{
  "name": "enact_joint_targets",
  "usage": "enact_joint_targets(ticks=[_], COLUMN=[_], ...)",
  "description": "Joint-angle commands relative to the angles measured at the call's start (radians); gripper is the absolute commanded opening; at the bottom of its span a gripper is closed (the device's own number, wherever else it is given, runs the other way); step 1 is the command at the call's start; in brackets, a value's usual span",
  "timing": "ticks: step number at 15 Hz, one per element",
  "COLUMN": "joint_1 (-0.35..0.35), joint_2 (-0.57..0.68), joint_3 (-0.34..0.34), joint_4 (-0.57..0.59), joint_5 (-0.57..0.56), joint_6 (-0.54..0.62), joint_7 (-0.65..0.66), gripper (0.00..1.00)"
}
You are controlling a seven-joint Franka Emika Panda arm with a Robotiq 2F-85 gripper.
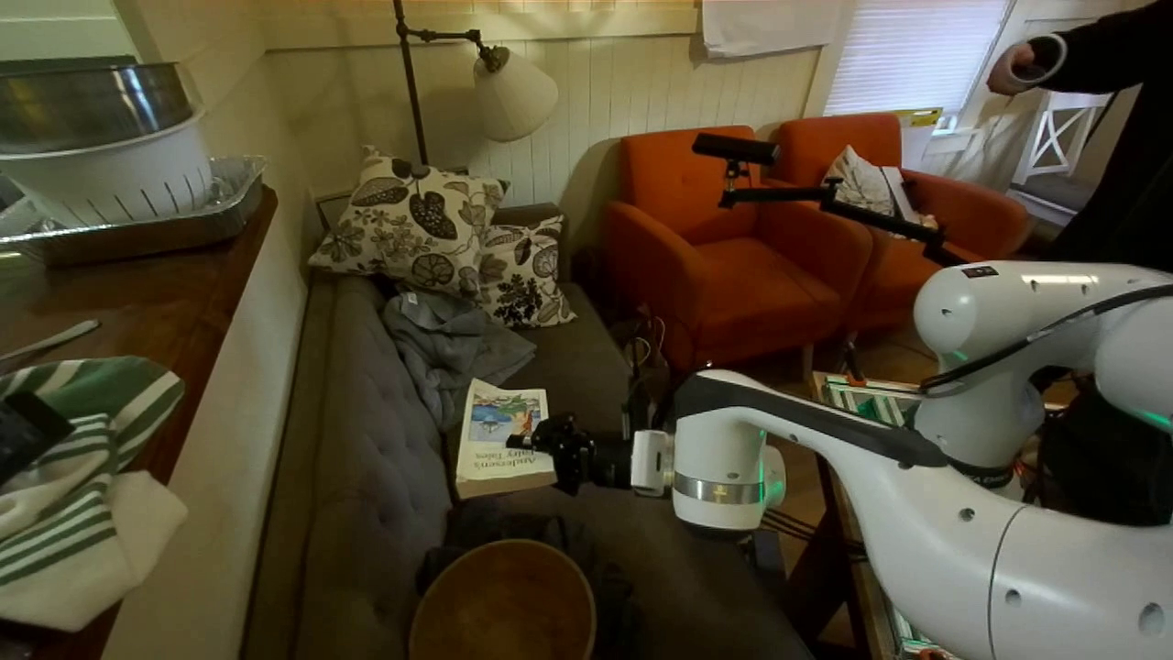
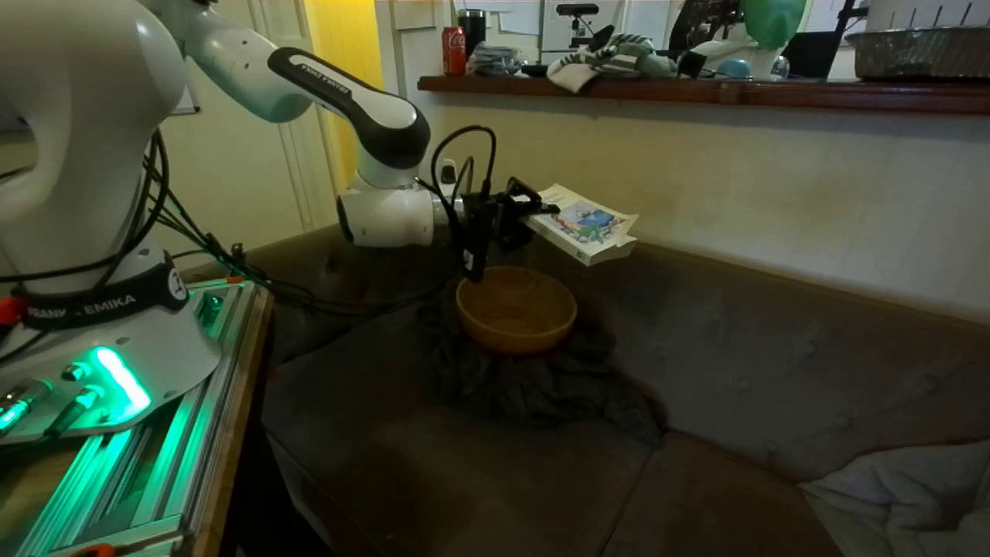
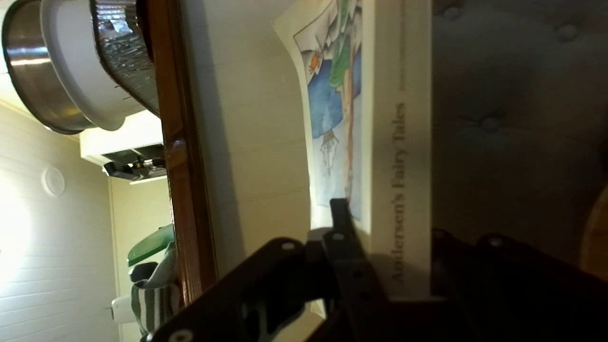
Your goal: Put the brown bowl on the blanket, then remove the book from the bowl
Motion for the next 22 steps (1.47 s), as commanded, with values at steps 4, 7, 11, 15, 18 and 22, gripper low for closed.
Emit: enact_joint_targets(ticks=[4, 7, 11, 15, 18, 22], joint_1=[0.088, 0.104, 0.109, 0.072, 0.037, 0.047], joint_2=[0.013, 0.015, 0.032, 0.073, 0.034, 0.062], joint_3=[-0.029, -0.027, -0.071, -0.193, -0.262, -0.224], joint_4=[-0.119, -0.177, -0.253, -0.28, -0.269, -0.265], joint_5=[0.0, 0.0, 0.0, 0.0, 0.0, 0.0], joint_6=[-0.022, -0.054, -0.095, -0.148, -0.183, -0.14], joint_7=[-0.01, 0.004, 0.036, 0.124, 0.104, 0.095], gripper=[0.06, 0.06, 0.06, 0.06, 0.06, 0.24])
